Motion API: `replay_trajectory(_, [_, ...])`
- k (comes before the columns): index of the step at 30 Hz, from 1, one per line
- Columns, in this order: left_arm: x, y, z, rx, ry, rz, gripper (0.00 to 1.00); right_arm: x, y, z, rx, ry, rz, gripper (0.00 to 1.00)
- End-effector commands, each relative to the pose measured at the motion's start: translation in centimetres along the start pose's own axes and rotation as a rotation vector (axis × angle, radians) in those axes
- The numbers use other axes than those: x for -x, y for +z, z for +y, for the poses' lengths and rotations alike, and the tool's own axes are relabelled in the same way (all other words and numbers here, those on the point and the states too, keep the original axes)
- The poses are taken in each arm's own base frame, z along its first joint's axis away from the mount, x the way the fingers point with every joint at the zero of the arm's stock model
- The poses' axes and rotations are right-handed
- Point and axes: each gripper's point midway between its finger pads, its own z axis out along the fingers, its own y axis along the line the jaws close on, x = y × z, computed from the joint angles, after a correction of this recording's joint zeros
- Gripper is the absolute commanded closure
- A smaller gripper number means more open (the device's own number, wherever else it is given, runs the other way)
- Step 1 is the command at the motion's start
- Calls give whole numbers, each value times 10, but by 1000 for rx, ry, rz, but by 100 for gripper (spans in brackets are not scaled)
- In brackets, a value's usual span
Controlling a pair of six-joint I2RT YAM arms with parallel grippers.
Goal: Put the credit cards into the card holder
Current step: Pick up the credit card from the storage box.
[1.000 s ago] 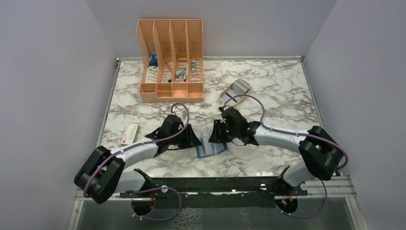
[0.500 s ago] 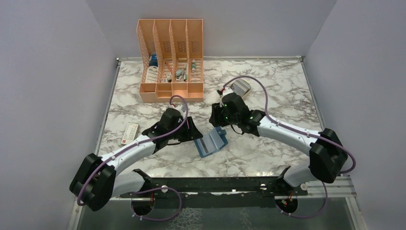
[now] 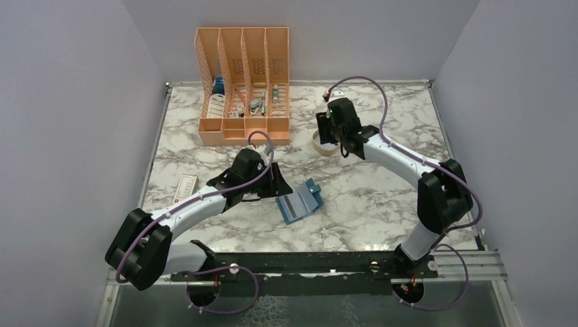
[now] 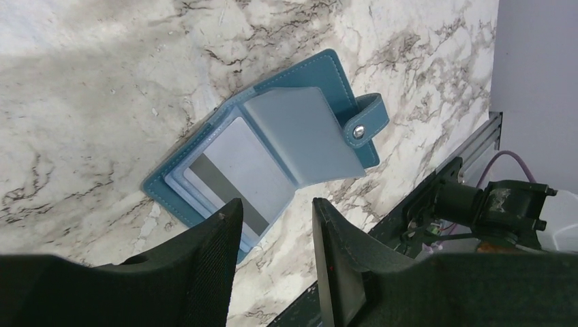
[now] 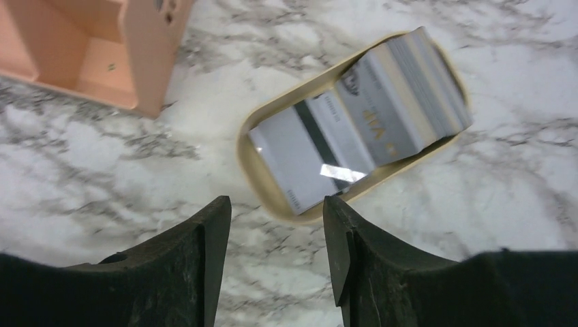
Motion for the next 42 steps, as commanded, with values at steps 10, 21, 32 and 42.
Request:
replay_trajectory(10, [-9,18,-33,-195,-12,101,55,25,72,-69,-181,-275,77,46])
replay_trajectory(21, [-15,37,-37,-231,-44,155,55,3,101,-77,-184,-392,170,48])
replay_trajectory(32, [-21,67,-48,-231,-10,199,55,-17,104,-104,-315,-483,237,48])
replay_trajectory(42, [-20,77,-53,-236,1,211,55,-22,110,-106,-297,-490,242,48])
